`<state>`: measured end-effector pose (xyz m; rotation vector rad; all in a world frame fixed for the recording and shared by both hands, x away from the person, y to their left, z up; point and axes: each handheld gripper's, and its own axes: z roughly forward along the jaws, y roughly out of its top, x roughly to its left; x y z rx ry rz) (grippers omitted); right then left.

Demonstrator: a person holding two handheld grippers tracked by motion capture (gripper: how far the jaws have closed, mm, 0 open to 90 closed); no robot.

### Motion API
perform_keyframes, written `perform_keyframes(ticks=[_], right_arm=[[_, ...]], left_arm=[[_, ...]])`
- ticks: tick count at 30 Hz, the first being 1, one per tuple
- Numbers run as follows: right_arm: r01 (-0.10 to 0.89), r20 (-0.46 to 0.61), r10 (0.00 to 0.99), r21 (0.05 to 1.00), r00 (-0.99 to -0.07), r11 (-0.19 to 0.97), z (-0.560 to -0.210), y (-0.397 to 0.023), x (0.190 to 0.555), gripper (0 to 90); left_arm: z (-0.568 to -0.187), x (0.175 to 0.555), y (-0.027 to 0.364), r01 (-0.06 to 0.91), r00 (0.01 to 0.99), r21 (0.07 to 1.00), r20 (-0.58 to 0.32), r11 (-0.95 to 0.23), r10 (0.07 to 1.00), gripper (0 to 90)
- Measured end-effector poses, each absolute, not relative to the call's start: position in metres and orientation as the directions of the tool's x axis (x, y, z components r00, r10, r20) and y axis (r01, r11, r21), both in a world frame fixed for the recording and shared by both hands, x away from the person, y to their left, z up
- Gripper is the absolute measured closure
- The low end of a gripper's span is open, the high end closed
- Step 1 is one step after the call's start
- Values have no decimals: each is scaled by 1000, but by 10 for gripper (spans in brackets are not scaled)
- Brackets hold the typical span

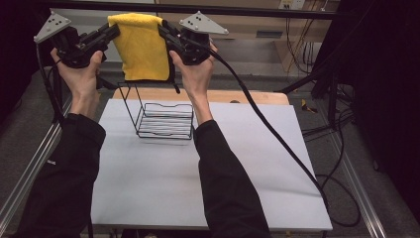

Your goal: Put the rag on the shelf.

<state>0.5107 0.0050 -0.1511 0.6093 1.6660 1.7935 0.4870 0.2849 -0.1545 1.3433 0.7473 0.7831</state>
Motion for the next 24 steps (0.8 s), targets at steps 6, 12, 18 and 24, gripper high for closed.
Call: perform_keyframes(ticks=[6, 12, 18, 24], right_arm=[[-121, -62, 697, 992, -714, -36, -155, -3, 506, 785], [-118, -63, 715, 993, -697, -28, -156, -10, 507, 785], [-95, -64, 718, 996, -693, -3, -166, -17, 509, 785], [-72, -51, 695, 997, -717, -1, -180, -13, 510, 785]], left_arm=[[-154, 480, 281, -44, 568, 998, -20, 54, 823, 802], [-156, 486, 272, -17, 571, 999, -22, 39, 821, 802], [-169, 491, 266, 21, 563, 1000, -11, 0, 827, 802], [-180, 486, 276, 22, 565, 1000, -5, -9, 825, 802]])
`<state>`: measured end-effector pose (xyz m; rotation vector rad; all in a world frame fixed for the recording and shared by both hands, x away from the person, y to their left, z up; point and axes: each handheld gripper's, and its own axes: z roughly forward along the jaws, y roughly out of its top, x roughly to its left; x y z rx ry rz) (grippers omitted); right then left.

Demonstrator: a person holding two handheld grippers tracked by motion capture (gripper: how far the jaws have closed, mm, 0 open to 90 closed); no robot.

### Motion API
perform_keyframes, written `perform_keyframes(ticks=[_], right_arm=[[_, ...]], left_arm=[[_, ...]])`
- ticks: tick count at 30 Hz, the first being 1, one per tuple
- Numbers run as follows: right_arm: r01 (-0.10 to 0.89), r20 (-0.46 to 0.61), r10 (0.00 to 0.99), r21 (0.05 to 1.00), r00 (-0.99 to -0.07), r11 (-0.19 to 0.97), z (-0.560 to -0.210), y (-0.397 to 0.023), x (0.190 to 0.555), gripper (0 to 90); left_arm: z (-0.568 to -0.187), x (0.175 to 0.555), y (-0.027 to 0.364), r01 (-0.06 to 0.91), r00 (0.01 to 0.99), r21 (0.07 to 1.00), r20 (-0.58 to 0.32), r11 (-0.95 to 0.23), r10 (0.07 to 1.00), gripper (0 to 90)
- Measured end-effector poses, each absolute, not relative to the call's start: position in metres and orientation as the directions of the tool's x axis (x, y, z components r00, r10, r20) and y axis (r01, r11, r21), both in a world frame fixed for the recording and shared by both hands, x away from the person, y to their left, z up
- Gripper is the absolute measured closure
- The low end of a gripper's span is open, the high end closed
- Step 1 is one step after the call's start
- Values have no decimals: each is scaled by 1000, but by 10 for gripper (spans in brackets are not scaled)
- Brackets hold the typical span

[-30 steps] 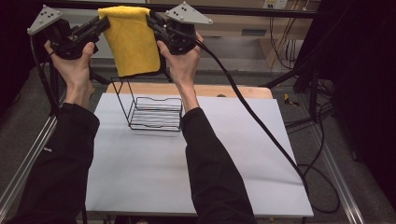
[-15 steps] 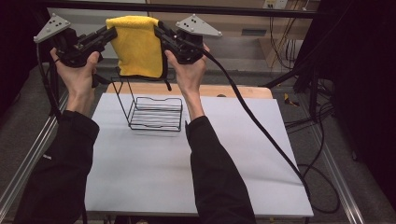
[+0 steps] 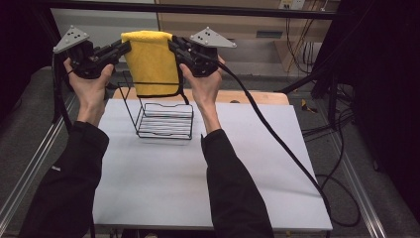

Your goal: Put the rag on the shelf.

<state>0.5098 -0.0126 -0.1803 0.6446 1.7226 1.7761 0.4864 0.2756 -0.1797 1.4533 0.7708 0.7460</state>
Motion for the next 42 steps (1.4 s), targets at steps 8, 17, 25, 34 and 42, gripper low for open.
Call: perform_keyframes(ticks=[8, 17, 25, 34, 42], right_arm=[[-71, -62, 681, 997, -730, 14, -191, -3, 506, 784], [-50, -79, 678, 997, -731, 63, -202, -4, 503, 781], [-45, -91, 659, 995, -747, 87, -212, -8, 497, 778], [-65, -146, 639, 987, -755, 149, -220, -10, 487, 777], [-49, -157, 609, 981, -778, 190, -229, -12, 476, 775]], left_arm=[[-195, 478, 287, 21, 573, 1000, -11, -1, 819, 801], [-207, 475, 287, 39, 584, 999, -2, -26, 811, 799], [-216, 467, 287, 33, 591, 998, 26, -57, 806, 793], [-225, 456, 286, 74, 596, 992, 40, -104, 802, 778], [-230, 444, 286, 139, 604, 979, 37, -151, 796, 747]])
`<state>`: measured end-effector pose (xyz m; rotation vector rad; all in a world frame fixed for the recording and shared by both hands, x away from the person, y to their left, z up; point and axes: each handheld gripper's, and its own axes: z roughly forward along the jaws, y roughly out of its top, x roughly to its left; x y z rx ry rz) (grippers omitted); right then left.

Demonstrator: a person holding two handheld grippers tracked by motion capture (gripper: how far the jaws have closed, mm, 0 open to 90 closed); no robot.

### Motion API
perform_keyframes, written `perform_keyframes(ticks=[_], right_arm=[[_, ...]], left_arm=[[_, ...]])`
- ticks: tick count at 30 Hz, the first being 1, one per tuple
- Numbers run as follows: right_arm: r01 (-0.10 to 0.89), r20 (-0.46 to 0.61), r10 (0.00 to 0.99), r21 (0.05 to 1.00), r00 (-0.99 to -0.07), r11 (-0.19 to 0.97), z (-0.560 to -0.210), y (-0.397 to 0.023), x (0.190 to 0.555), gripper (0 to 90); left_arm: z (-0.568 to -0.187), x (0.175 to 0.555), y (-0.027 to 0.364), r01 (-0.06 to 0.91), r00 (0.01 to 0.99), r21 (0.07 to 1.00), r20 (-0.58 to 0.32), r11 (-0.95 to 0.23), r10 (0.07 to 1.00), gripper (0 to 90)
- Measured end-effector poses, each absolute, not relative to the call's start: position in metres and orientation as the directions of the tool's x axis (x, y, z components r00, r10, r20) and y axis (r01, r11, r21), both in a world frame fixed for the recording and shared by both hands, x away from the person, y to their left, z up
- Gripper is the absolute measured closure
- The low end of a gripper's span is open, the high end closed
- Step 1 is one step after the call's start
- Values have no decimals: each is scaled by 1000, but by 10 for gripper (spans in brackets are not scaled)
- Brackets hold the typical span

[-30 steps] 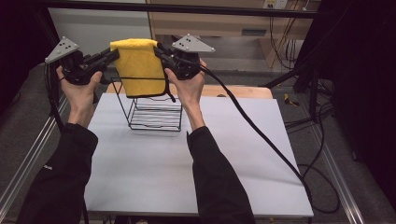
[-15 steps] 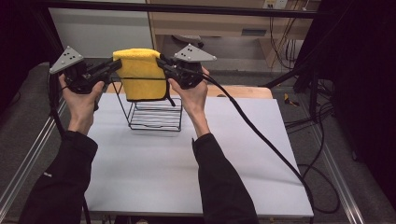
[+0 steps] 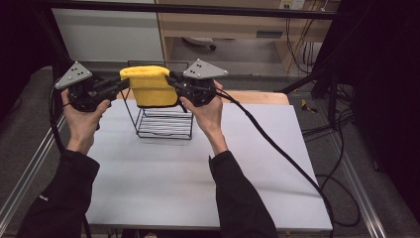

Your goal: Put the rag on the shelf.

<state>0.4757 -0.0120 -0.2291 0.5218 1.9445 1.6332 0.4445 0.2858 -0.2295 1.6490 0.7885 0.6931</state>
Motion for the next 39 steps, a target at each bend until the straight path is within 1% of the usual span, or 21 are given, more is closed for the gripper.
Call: perform_keyframes(ticks=[3, 6, 8, 10, 11, 13, 15, 18, 20, 23, 28, 30, 32, 35, 36, 38, 39], right_arm=[[-47, -169, 598, 976, -783, 214, -233, -13, 473, 775], [-43, -173, 590, 973, -788, 228, -235, -14, 470, 775], [-45, -181, 586, 970, -790, 238, -236, -14, 469, 775], [-45, -186, 581, 968, -792, 248, -238, -15, 468, 775], [-44, -187, 580, 967, -793, 251, -239, -15, 467, 775], [-49, -199, 575, 963, -794, 267, -240, -14, 466, 773], [-57, -216, 568, 957, -794, 285, -242, -13, 465, 772], [-57, -220, 562, 954, -797, 293, -244, -14, 463, 765], [-51, -219, 558, 952, -800, 300, -246, -15, 463, 750], [-34, -213, 551, 948, -807, 317, -249, -15, 462, 724], [-19, -203, 542, 945, -816, 327, -250, -15, 458, 641], [-8, -194, 537, 944, -821, 329, -249, -15, 457, 587], [17, -156, 527, 951, -835, 309, -248, -16, 455, 510], [29, -133, 525, 957, -841, 289, -245, -20, 452, 501], [34, -125, 526, 959, -841, 283, -244, -21, 452, 514], [65, -91, 533, 962, -841, 266, -243, -21, 453, 573], [82, -76, 535, 961, -842, 265, -244, -21, 454, 630]], left_arm=[[-227, 441, 285, 165, 604, 971, 38, -172, 796, 717], [-220, 438, 286, 180, 612, 969, 26, -171, 791, 646], [-213, 436, 289, 178, 619, 974, 3, -144, 785, 594], [-204, 434, 292, 161, 621, 983, -30, -90, 783, 553], [-199, 433, 294, 164, 620, 984, -50, -67, 783, 555], [-194, 434, 294, 177, 611, 983, -69, -51, 788, 581], [-195, 437, 292, 212, 610, 975, -85, -60, 788, 634], [-205, 442, 286, 274, 624, 956, -97, -101, 776, 729], [-213, 442, 284, 312, 639, 943, -122, -112, 759, 780], [-222, 441, 283, 335, 646, 932, -122, -136, 753, 826], [-234, 440, 284, 349, 649, 923, -112, -164, 753, 862], [-238, 440, 283, 350, 645, 921, -102, -174, 758, 869], [-242, 440, 282, 354, 646, 918, -100, -181, 757, 871], [-249, 441, 280, 357, 644, 913, -85, -199, 761, 871], [-252, 441, 278, 355, 641, 911, -76, -207, 764, 870], [-257, 441, 276, 349, 638, 913, -66, -212, 767, 861], [-260, 441, 276, 348, 635, 914, -64, -211, 770, 858]])
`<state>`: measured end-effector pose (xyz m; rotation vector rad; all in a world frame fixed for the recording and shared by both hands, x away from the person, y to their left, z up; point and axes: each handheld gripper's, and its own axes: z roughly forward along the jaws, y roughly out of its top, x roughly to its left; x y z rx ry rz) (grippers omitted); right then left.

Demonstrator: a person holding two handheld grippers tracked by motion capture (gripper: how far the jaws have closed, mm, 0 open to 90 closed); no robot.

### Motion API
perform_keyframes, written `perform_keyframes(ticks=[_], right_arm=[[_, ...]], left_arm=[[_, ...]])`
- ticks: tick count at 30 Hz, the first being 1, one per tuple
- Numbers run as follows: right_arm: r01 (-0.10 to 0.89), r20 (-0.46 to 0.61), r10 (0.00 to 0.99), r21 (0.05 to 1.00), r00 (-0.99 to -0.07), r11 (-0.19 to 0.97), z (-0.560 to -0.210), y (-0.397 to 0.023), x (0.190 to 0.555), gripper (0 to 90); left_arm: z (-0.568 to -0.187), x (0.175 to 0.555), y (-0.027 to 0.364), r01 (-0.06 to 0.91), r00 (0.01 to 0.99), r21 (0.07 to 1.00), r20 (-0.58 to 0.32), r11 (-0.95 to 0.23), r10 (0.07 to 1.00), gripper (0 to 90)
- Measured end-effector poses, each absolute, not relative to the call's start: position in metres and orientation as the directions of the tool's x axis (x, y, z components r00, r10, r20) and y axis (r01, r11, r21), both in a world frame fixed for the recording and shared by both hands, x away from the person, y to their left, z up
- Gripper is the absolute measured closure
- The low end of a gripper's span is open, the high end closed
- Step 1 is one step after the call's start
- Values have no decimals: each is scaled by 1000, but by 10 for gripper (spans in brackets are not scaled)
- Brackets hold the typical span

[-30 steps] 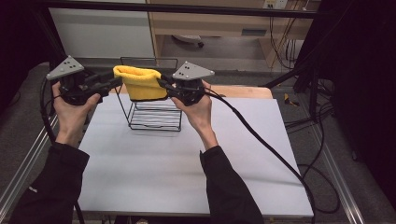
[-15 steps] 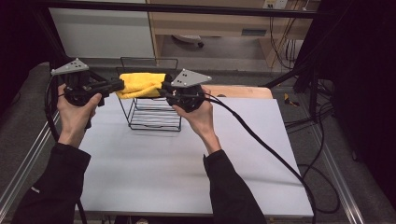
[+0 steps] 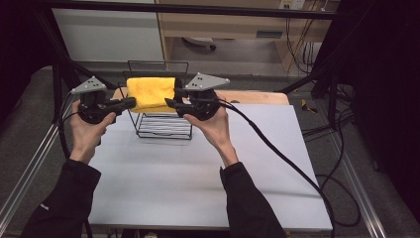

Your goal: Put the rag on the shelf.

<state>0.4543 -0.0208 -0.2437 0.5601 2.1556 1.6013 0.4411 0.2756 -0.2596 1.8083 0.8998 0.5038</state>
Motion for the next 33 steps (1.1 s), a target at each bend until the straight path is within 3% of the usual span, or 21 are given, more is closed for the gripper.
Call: perform_keyframes(ticks=[3, 6, 15, 21, 33], right_arm=[[134, -43, 550, 951, -834, 278, -252, -19, 459, 749], [186, -11, 563, 938, -826, 291, -265, -16, 465, 812], [258, 47, 609, 930, -792, 264, -293, -14, 480, 820], [229, 34, 593, 939, -804, 256, -287, -16, 470, 701], [254, 72, 612, 943, -788, 216, -272, -54, 445, 306]], left_arm=[[-267, 442, 274, 350, 626, 909, -47, -227, 778, 852], [-274, 444, 274, 356, 619, 905, -43, -232, 784, 856], [-289, 451, 272, 347, 606, 913, -46, -212, 794, 872], [-284, 442, 276, 340, 610, 917, -46, -209, 791, 810], [-298, 416, 287, 362, 608, 897, -21, -254, 794, 448]])
